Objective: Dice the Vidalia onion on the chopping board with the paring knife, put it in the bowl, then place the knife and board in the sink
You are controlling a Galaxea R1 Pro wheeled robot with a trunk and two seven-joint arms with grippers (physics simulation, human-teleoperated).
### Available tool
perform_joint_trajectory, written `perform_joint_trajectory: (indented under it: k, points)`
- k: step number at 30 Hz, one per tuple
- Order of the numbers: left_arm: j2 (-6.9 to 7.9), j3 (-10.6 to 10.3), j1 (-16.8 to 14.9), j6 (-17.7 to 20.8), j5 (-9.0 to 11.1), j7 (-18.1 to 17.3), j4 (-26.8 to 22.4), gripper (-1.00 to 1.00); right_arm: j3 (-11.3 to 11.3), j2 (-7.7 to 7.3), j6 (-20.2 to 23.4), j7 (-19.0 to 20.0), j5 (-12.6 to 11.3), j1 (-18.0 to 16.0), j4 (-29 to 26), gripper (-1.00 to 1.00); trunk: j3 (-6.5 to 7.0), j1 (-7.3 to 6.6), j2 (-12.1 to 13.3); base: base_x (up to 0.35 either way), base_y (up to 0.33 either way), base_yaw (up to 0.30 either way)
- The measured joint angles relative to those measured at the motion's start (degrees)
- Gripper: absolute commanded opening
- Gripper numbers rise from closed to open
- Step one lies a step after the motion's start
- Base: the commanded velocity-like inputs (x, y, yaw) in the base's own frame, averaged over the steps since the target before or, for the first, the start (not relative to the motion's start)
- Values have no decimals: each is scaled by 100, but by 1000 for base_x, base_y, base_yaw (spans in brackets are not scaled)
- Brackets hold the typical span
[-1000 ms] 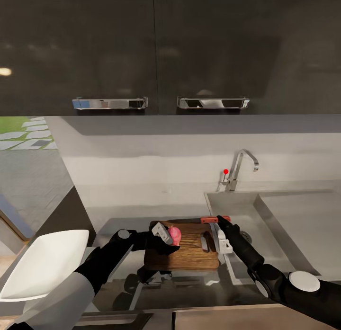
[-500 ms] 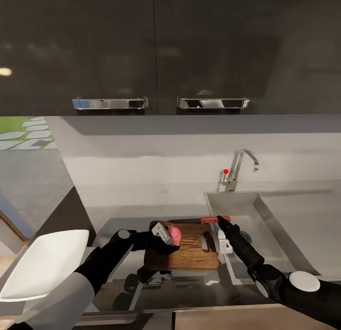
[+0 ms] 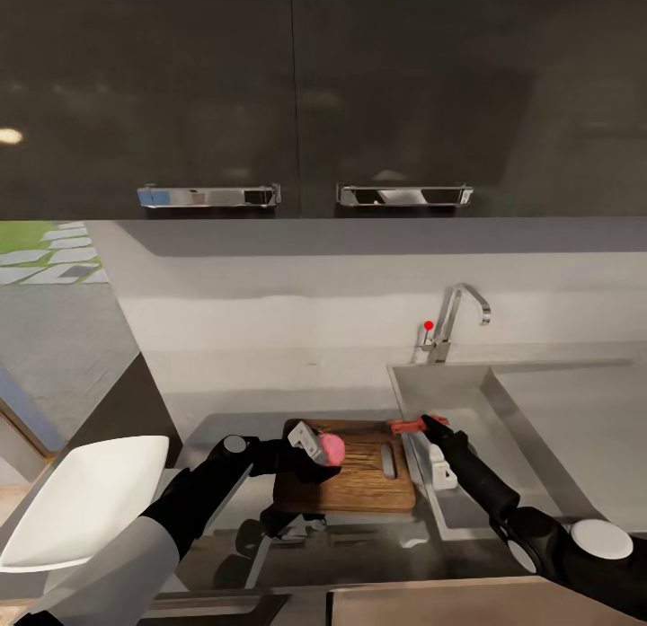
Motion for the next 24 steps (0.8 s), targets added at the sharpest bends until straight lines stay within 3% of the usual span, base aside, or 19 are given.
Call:
perform_joint_trajectory:
  k: [9,15,20,24]
  points:
    - [0,1,0,-1,0,1,0,100,-3,-102,-25,-2,-8,0,0,-100,0,0,0,0,0,0]
    - [-3,1,0,-1,0,1,0,100,-81,-113,-105,0,-252,0,0,-100,0,0,0,0,0,0]
    - [-2,1,0,-1,0,1,0,100,-392,-113,-258,17,-641,-1,0,-100,0,0,0,0,0,0]
    - [0,0,0,-1,0,1,0,100,-674,-113,-283,36,-812,-2,0,-100,0,0,0,0,0,0]
